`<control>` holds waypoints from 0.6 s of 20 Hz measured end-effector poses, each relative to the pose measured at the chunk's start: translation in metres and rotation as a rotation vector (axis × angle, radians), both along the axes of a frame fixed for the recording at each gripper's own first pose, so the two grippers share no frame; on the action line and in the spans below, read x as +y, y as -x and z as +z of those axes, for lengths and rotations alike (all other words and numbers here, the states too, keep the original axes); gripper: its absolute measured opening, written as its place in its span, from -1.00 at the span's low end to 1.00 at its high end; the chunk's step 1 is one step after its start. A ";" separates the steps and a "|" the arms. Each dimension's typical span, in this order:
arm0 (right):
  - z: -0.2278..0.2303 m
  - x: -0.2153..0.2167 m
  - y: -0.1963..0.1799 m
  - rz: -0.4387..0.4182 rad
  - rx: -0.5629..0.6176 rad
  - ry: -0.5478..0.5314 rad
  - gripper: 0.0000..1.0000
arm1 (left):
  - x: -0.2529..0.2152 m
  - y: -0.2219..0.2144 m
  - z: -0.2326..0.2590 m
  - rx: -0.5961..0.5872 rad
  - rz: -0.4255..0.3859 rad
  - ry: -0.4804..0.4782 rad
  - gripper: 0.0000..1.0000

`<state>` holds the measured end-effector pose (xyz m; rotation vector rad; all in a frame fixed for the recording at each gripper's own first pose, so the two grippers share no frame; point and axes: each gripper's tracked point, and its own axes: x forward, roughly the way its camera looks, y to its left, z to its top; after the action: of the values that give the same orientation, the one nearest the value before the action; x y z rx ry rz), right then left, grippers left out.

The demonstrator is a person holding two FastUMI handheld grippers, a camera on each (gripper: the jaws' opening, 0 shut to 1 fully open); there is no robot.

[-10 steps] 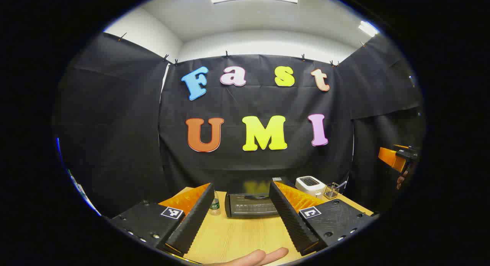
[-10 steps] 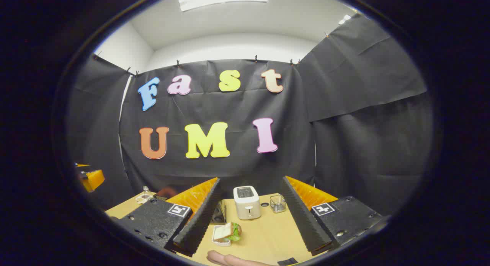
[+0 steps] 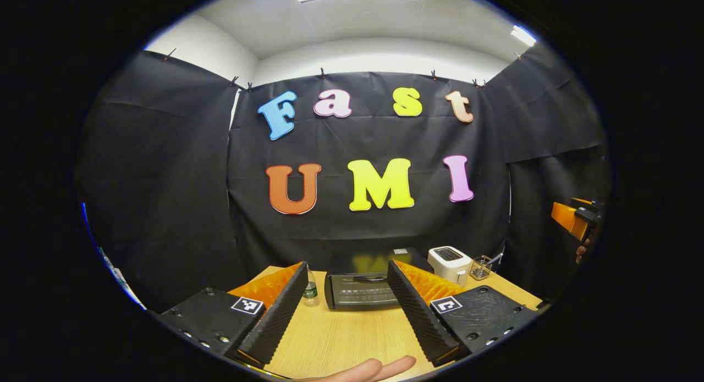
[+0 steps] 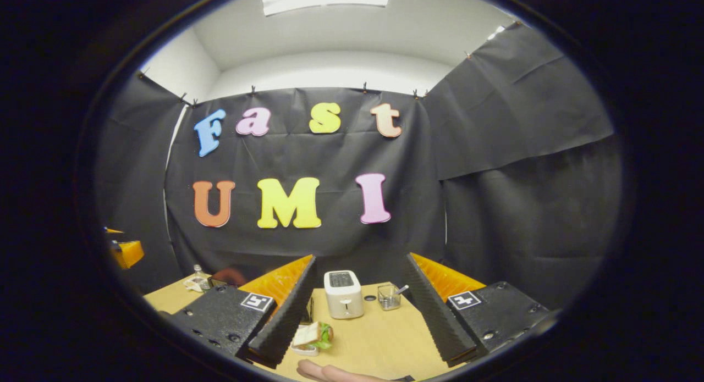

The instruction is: Open the electric oven with the left hand, put the food in, and close the electric oven.

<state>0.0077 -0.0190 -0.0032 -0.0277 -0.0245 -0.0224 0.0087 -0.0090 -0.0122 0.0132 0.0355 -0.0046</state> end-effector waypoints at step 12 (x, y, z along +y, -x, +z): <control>0.004 0.009 -0.014 0.057 -0.051 0.033 0.80 | -0.029 -0.050 -0.016 0.055 -0.058 -0.002 0.89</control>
<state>0.0215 -0.0101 0.0010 -0.0590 -0.0765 0.0342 0.0591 -0.0384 -0.0282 0.0158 0.0898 -0.0626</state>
